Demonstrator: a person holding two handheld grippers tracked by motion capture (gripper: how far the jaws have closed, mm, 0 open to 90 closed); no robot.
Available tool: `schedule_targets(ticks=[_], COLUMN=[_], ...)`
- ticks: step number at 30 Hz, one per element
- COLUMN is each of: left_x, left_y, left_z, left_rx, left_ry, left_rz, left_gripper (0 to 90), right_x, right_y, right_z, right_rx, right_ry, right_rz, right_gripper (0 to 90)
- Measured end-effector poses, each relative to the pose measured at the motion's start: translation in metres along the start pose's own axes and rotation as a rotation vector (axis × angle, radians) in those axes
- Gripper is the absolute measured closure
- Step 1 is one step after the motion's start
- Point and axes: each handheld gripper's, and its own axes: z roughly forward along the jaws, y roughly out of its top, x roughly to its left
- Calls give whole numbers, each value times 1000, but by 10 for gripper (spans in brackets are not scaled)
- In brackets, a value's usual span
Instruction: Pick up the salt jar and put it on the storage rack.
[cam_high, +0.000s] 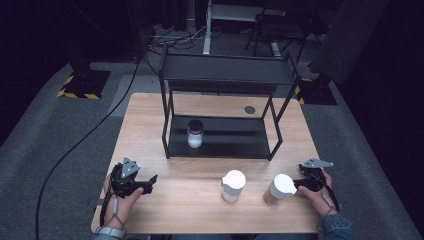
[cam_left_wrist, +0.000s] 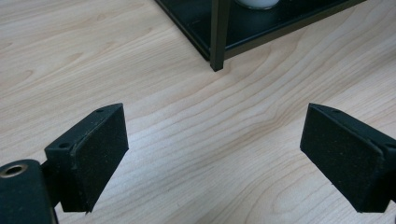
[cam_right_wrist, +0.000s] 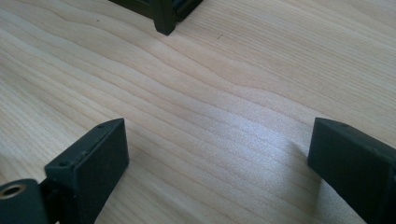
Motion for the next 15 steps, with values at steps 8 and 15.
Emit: schedule_targets(ticks=[8, 15], left_x=[0, 2], left_y=[-12, -22], left_z=[3, 5], left_rx=[37, 50], left_ry=[4, 13], left_rz=[-14, -36], left_gripper=[75, 76], right_x=[0, 0], right_y=[0, 0], right_z=[0, 0], right_rx=[0, 0], right_ry=[-3, -4], right_rz=[1, 2], right_gripper=[51, 51])
